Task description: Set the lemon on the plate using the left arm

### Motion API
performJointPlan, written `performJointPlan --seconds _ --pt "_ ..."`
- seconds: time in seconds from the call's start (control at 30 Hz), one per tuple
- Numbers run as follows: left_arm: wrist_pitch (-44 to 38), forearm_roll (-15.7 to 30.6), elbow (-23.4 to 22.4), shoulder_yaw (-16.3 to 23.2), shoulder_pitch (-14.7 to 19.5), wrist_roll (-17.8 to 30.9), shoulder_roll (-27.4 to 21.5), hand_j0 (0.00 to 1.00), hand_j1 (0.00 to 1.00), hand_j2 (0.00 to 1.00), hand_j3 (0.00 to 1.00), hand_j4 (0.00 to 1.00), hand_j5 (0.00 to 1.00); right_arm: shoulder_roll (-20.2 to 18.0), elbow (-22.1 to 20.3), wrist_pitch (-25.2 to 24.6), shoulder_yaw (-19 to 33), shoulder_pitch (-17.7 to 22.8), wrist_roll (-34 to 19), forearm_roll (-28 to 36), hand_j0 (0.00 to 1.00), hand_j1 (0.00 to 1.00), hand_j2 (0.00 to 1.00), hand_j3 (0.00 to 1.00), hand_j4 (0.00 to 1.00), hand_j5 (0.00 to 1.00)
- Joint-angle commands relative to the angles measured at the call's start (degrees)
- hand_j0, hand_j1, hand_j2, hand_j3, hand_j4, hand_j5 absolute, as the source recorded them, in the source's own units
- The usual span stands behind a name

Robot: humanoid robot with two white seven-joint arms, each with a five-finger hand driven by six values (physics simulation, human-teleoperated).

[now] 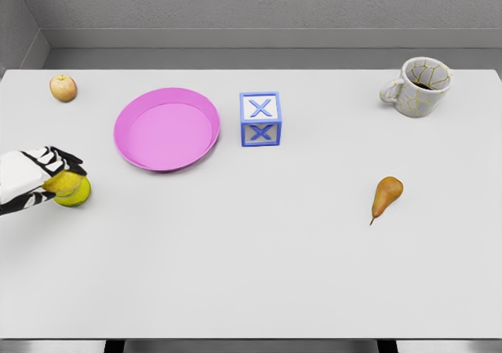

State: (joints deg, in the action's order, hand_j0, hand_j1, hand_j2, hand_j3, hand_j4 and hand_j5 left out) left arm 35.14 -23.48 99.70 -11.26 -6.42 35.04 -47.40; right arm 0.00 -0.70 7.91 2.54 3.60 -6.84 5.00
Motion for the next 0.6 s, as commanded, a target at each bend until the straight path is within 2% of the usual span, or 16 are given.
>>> performJointPlan --seconds 0.0,0.2,0.3,0.4,0.57 --pt "-0.1 0.3 -0.1 1.1 0.1 0.0 -0.1 0.42 0.42 0.42 0.42 0.42 0.42 0.0 0.0 0.0 0.0 0.0 0.0 0.0 1.0 1.0 1.0 1.0 1.0 1.0" --pt "-0.1 0.3 -0.3 1.3 1.8 0.0 0.0 0.43 0.43 0.43 0.43 0.43 0.43 0.0 0.0 0.0 0.0 0.0 0.0 0.0 1.0 1.0 1.0 1.0 1.0 1.0" --pt "-0.1 0.2 -0.8 6.1 6.3 0.0 0.0 0.44 0.44 0.44 0.44 0.44 0.44 0.0 0.0 0.0 0.0 0.0 0.0 0.0 1.0 1.0 1.0 1.0 1.0 1.0" --pt "-0.1 0.2 -1.1 7.6 8.8 0.0 0.0 0.44 0.44 0.44 0.44 0.44 0.44 0.0 0.0 0.0 0.0 0.0 0.0 0.0 1.0 1.0 1.0 1.0 1.0 1.0" --pt "-0.1 0.1 -3.3 14.7 18.4 0.0 1.6 0.44 0.44 0.44 0.44 0.44 0.44 0.0 0.0 0.0 0.0 0.0 0.0 0.0 1.0 1.0 1.0 1.0 1.0 1.0"
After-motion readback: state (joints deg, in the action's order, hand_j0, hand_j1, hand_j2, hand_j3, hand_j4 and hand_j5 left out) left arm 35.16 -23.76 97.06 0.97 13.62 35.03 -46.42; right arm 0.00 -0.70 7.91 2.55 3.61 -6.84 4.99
